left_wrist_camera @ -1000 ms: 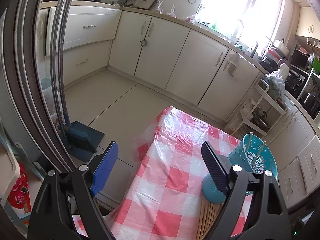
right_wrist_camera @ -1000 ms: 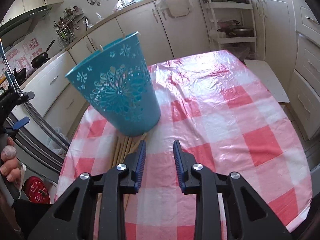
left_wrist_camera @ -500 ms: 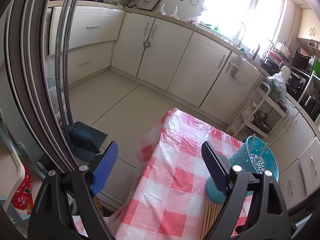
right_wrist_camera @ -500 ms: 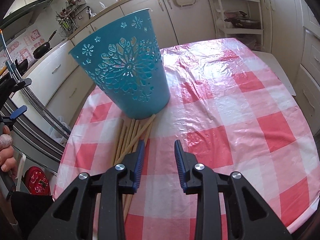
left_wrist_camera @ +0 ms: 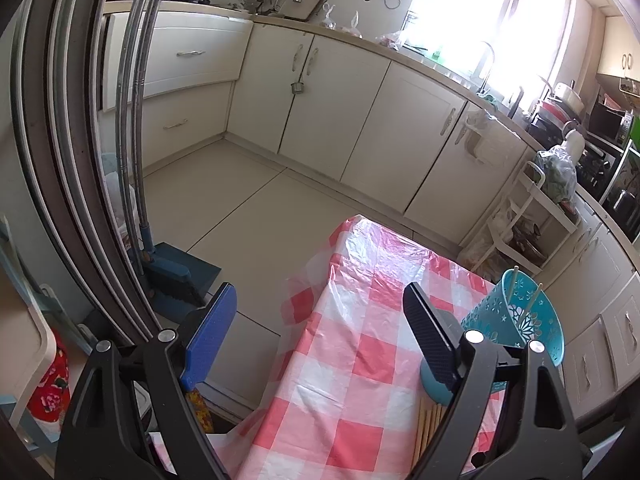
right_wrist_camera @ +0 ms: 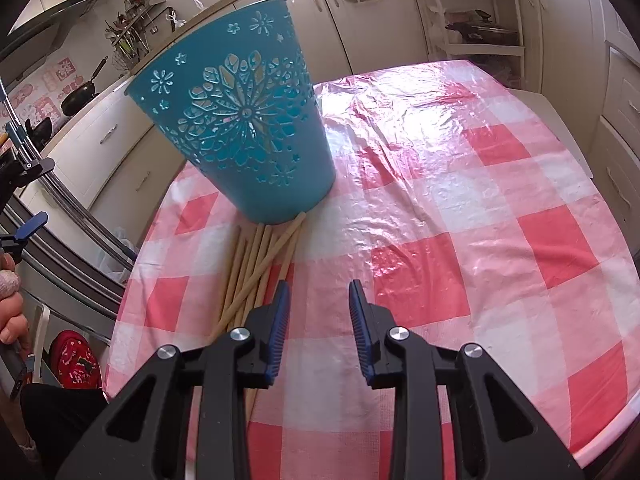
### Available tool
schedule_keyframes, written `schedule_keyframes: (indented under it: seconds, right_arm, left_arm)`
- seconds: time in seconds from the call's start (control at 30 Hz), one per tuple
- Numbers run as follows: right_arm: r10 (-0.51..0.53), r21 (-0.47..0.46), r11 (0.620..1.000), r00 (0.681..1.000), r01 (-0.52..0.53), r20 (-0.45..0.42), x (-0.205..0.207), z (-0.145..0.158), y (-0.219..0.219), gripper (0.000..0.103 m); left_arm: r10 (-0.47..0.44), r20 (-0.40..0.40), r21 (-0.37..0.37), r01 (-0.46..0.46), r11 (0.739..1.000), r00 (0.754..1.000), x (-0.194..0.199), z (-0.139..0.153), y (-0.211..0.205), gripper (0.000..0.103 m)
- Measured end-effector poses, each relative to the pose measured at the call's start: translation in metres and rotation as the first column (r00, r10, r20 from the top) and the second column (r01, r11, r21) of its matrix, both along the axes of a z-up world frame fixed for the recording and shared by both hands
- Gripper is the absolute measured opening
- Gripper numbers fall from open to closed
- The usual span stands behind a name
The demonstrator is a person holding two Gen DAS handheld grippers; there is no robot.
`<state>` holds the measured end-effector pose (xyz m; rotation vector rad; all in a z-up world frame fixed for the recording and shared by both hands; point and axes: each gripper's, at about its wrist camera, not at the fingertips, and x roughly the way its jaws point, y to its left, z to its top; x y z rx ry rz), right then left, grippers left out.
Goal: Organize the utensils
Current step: 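Move the open right gripper back down to the sticks beside the basket, then close the right gripper on another wooden stick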
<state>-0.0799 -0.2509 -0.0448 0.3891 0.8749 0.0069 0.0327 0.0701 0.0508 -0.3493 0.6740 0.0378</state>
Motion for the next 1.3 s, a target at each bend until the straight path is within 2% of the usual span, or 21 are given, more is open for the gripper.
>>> schedule_keyframes:
  seconds: [0.53,0.93,1.3]
  right_arm:
    - [-0.019,0.027,0.999,0.999,0.019,-0.032,-0.002,-0.008,-0.010,0.031]
    - [-0.019,0.021,1.000,1.000,0.019,-0.006,0.007,-0.003,-0.009,0.030]
    - [0.077,-0.004,0.997,0.997,-0.077,-0.010,0.038,-0.005,0.026,0.027]
  left_arm:
    - [-0.002,-0.025,0.022,0.002,1.000,1.000,0.000,-0.006,0.001,0.081]
    - [-0.014,-0.070,0.048,0.018,0.999,0.997,0.000,-0.014,0.001,0.081]
    - [-0.053,-0.105,0.085,0.062,0.994,0.993,0.004,-0.020,-0.012,0.081]
